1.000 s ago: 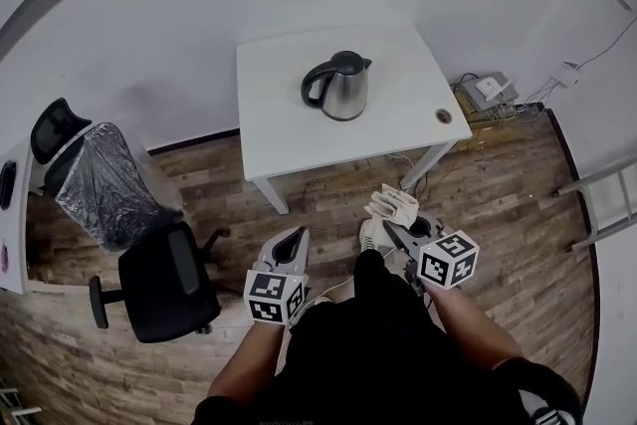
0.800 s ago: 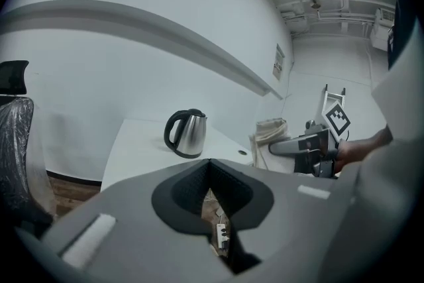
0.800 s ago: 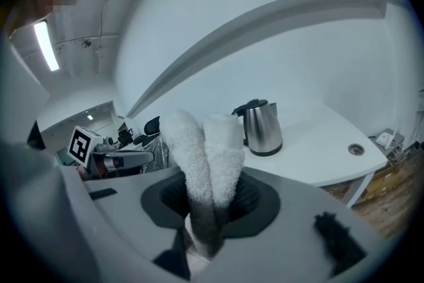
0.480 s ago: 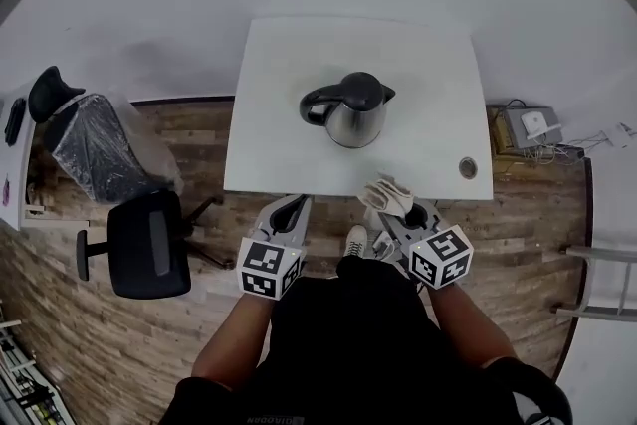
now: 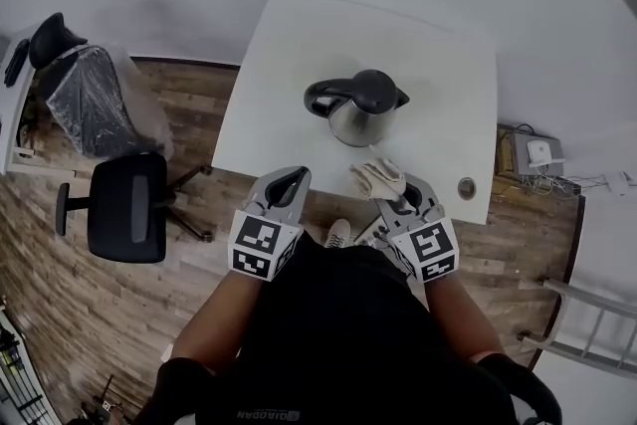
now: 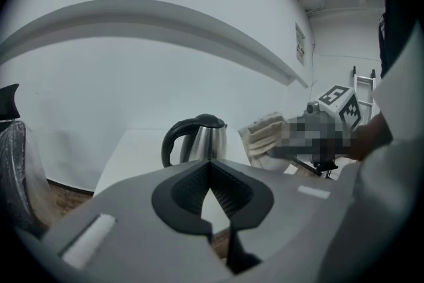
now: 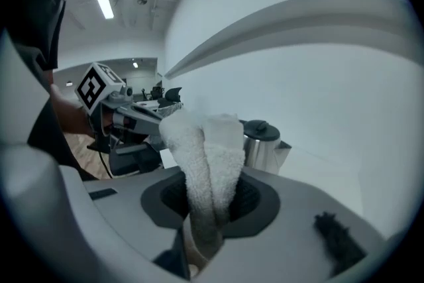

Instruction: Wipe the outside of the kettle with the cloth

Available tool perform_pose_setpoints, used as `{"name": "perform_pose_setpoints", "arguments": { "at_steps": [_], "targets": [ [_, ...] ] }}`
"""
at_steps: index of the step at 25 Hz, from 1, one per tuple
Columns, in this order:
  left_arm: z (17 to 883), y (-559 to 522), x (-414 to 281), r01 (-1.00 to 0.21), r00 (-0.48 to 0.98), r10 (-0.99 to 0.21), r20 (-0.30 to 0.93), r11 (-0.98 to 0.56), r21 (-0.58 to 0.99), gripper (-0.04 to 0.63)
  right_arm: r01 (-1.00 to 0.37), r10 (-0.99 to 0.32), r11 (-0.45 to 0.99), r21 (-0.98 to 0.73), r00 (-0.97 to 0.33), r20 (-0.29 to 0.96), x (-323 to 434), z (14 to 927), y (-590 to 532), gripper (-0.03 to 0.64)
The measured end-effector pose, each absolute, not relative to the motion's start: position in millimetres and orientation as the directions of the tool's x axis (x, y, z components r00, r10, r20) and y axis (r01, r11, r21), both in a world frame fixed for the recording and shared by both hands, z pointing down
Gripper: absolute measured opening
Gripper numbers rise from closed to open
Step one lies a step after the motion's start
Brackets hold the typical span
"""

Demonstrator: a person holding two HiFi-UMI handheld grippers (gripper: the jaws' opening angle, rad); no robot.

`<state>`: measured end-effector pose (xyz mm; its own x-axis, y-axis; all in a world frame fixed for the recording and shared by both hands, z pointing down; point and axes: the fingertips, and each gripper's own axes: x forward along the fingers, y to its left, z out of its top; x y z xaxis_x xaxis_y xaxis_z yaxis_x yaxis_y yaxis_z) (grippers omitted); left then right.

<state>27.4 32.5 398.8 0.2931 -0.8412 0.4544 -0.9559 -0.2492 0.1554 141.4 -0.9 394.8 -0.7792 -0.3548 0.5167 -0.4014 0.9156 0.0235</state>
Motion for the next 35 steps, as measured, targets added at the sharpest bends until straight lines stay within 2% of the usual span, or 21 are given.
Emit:
{"name": "perform_pose_setpoints", "arguments": {
  "at_steps": [5,9,16,28,35],
  "targets": [
    [411.1,17.7,-4.3,-0.922,0.386,-0.801,0.458,-0.335,0.192,0.006,-0.29,-0.529,0.841,0.457,-0.623,0.576,105.5,376.3,-23.4,0.098],
    [418.1,10.2,-25.0,-0.857,0.514,-0.723,0.461,-0.442,0.263,0.006,-0.204,-0.584,0.793,0.574,-0.524,0.621,70.2,378.0,-39.5,0.098],
    [441.1,16.3,-49.4,-0.763,0.639,-0.632,0.437,-0.59,0.264,0.006,-0.225,-0.643,0.765,0.603,-0.313,0.699,56.1,379.9,-62.0,0.098],
    [468.8,28.1,-52.4,-0.676,0.72,-0.517,0.464,-0.675,0.296,0.006,-0.218,-0.583,0.812,0.542,-0.238,0.777,31.9,443.6,-49.6,0.098],
    [476.8,21.9,-63.4,-0.684,0.715,-0.513,0.476,-0.656,0.321,0.006,-0.225,-0.519,0.851,0.475,-0.222,0.825,19.7,500.2,-49.6,0.098]
  ]
}}
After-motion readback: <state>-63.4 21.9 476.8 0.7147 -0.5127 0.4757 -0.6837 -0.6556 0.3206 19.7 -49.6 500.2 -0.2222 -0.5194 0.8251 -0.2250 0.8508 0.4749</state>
